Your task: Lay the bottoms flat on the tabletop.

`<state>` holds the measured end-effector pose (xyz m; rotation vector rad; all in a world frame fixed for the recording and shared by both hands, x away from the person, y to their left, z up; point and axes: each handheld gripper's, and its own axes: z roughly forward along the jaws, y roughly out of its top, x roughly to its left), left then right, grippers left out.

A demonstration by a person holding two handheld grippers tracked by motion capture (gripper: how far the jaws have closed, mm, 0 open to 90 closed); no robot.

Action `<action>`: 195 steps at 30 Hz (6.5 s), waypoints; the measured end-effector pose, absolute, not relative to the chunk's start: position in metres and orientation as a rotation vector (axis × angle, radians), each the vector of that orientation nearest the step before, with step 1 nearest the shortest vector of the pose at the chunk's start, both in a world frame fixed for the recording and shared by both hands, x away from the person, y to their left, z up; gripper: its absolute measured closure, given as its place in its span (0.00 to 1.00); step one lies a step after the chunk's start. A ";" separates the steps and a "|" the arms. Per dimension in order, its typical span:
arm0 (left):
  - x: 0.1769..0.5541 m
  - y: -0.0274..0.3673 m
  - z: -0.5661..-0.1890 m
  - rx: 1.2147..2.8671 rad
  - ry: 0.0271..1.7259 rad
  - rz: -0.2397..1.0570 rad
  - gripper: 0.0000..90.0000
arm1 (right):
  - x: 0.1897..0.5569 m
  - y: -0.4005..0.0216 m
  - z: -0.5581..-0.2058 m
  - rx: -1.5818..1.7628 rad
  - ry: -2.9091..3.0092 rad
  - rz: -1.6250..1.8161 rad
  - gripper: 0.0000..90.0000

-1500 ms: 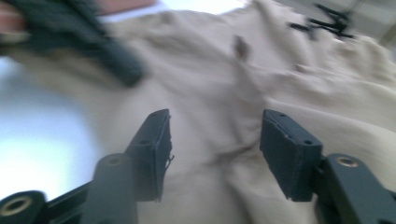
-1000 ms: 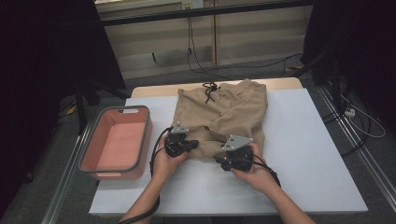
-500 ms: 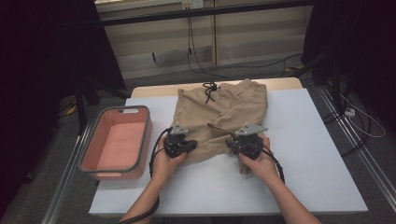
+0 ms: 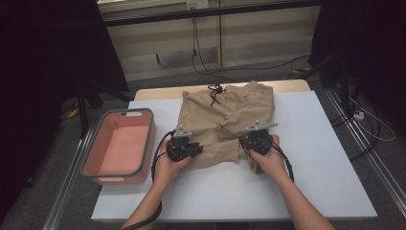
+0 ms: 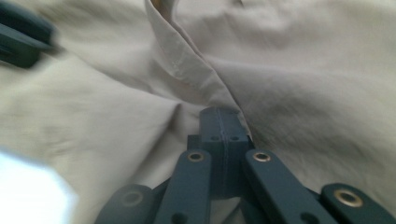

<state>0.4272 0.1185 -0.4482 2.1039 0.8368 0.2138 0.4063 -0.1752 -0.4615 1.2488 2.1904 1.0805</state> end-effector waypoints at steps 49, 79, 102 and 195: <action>0.407 0.138 -0.423 2.076 0.830 0.207 0.19 | 0.374 -0.131 -0.461 0.904 2.408 1.067 0.55; 0.402 0.153 -0.421 2.062 0.872 0.250 0.19 | 0.322 -0.167 -0.435 0.952 2.450 1.183 0.93; 0.407 0.164 -0.445 2.138 1.025 0.288 0.59 | 0.311 -0.191 -0.455 1.001 2.461 1.120 0.91; 0.413 0.163 -0.417 2.042 1.028 0.297 0.19 | 0.343 -0.025 -0.459 0.474 2.648 1.177 0.62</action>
